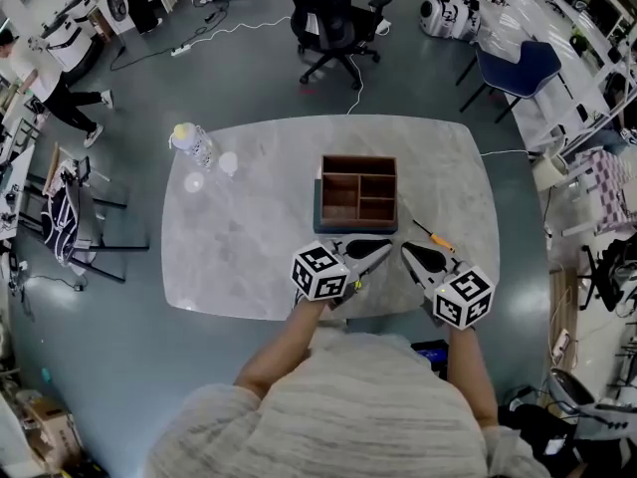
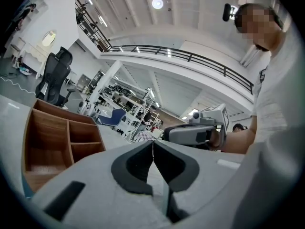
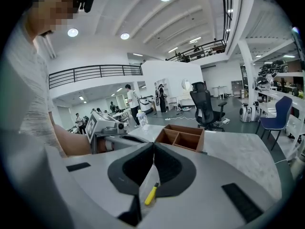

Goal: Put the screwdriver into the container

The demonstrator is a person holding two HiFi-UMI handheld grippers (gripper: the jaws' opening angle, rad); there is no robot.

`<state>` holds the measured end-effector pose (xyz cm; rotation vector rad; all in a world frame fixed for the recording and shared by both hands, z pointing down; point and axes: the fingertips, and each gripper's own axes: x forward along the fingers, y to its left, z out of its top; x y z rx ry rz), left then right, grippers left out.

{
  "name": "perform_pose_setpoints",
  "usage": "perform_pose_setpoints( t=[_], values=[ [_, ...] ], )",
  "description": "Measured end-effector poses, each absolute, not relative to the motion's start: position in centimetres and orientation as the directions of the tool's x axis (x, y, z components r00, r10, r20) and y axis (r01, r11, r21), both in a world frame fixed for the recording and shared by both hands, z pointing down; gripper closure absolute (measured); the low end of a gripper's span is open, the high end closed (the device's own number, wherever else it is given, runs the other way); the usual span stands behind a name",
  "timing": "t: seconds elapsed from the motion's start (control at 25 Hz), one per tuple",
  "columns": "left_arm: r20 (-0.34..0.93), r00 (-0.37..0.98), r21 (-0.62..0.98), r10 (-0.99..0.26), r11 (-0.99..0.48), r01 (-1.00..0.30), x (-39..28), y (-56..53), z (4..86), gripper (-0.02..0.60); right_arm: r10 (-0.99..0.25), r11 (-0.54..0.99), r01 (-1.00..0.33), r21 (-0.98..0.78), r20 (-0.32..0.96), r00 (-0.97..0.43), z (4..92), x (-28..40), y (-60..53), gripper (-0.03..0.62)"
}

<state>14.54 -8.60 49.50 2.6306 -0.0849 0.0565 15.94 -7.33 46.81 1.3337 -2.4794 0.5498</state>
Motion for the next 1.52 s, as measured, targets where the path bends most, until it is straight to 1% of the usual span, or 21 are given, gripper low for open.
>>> perform_pose_setpoints(
  t=[0.36,0.64,0.92,1.24,1.52],
  values=[
    [0.066,0.997,0.512,-0.031,-0.857,-0.061,15.5,-11.0,50.3,0.568,-0.727,0.494,-0.848,-0.192,0.444,-0.524,47.9,16.8,-9.9,0.582],
    [0.071,0.994,0.524,-0.081,-0.845,-0.106,17.5,-12.5,50.6,0.568,-0.689,0.534,-0.832,-0.149,0.494,-0.531,48.7,19.8,-11.3,0.582],
    [0.066,0.989,0.541,-0.131,-0.829,-0.146,21.0,-13.2,50.4,0.568,-0.645,0.594,-0.800,-0.086,0.544,-0.537,49.0,23.3,-12.5,0.582],
    [0.052,0.984,0.552,-0.173,-0.816,-0.172,24.8,-12.9,50.6,0.568,-0.566,0.640,-0.763,-0.091,0.616,-0.548,50.7,26.8,-12.8,0.582],
    [0.056,0.978,0.573,-0.203,-0.795,-0.198,26.7,-12.0,52.0,0.568,-0.468,0.694,-0.714,-0.096,0.693,-0.548,53.4,28.8,-12.7,0.580]
  ],
)
